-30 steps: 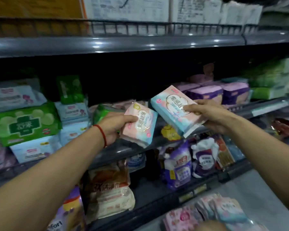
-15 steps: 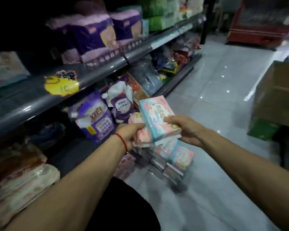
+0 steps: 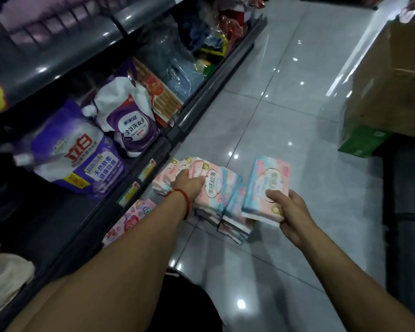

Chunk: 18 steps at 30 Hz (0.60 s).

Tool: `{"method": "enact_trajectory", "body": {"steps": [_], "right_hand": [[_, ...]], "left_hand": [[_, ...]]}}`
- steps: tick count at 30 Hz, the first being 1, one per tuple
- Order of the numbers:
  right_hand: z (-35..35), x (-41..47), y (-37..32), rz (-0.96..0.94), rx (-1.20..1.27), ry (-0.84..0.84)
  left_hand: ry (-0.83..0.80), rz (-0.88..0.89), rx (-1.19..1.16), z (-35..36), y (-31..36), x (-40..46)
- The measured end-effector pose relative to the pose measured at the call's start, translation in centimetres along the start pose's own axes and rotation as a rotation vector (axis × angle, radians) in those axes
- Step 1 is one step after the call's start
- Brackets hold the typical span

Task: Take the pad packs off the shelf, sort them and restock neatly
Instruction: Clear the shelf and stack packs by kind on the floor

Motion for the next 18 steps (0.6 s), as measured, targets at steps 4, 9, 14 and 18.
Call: {"method": "enact_trajectory", "body": {"steps": [4, 9, 14, 18], "right_hand": [[-8.3, -0.7, 3.7, 0.016, 0.004, 0.275], [-12.4, 0.0, 12.4, 0.238, -0.123, 0.382], [-10.2, 2.9, 17.2, 0.31, -0.266, 0.254], [-11.5, 4.7, 19.2, 0.369, -0.691, 0.293]], "left_hand": [[0.024, 0.036, 0.12, 0.5, 0.9, 1.4], [0.068, 0.102, 0.238, 2.0, 4.2, -0.2], [-0.048, 0.083, 0.532, 3.7, 1.6, 1.3], [-0.108, 0.144, 0.637, 3.9, 0.5, 1.4]]}}
Point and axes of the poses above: each hand's wrist, its own x-axis towards the middle knuckle, its own z-axis out of the palm, y = z × x, the point moved 8 cm from there along x, towards the middle knuckle, and after that the axes turned 10 degrees about -y, right-handed, at the moved point
